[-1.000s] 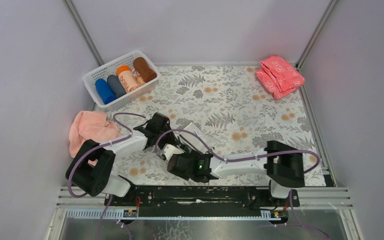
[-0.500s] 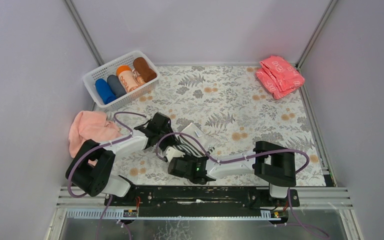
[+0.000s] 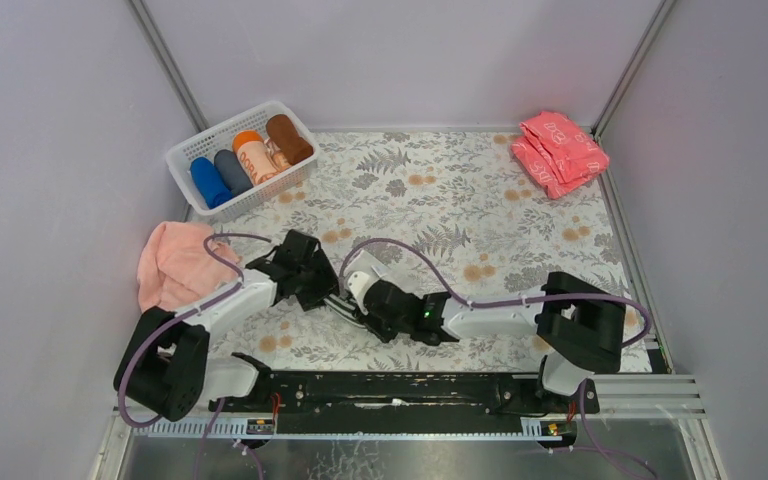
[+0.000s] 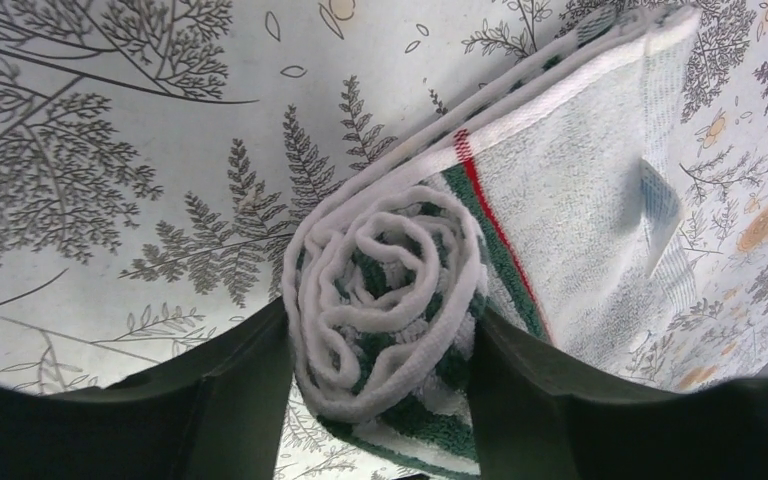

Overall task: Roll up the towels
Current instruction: Roll the towel at the center of the board.

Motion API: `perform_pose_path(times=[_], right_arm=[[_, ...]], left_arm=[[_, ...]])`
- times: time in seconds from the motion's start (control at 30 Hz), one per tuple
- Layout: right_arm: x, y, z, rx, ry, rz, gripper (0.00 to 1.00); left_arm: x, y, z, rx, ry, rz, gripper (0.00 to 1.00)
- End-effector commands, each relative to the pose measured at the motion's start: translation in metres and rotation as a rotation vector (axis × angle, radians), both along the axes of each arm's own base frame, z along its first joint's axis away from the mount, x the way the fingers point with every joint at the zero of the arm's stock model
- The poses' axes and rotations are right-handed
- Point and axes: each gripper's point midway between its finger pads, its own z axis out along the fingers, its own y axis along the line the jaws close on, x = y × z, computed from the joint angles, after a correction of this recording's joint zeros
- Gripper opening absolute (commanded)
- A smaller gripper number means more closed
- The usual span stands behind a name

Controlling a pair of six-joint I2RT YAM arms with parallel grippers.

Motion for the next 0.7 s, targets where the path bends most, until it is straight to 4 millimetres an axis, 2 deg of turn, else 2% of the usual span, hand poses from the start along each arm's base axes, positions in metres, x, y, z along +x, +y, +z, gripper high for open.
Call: perform_pose_path(times=[0.0,0.1,0.23,0.3,0.5,0.67], right_arm=[[-0.051,-0.02,-0.027,0.033,0.365,0.095,0.03],[-0.049,-0.014,-0.014,0.143,0.452,0.104,0.02],[-0.05,-0.015,-0.01,0.265,0.607,0.087,0.02],[-0.049,-0.018,-0.015,0.299,0.682,0.064,0.02],[-0.046,-0.022,-0.024,0.348,0.849,0.017,0.03],[-0.043,-0.025,-0.033,0.377,0.932,-0.029,0.02]], left_arm=[[-0.007,0.024,-0.003,0.082,0.003,0.038,0.61],[-0.001,0.021,0.014,0.049,-0.046,0.06,0.7],[0.001,0.021,0.035,0.008,-0.108,0.09,0.76],[-0.002,0.018,0.042,-0.029,-0.129,0.093,0.79],[-0.014,0.005,0.047,-0.121,-0.139,0.062,0.82],[-0.016,0.0,0.038,-0.125,-0.123,0.048,0.85]])
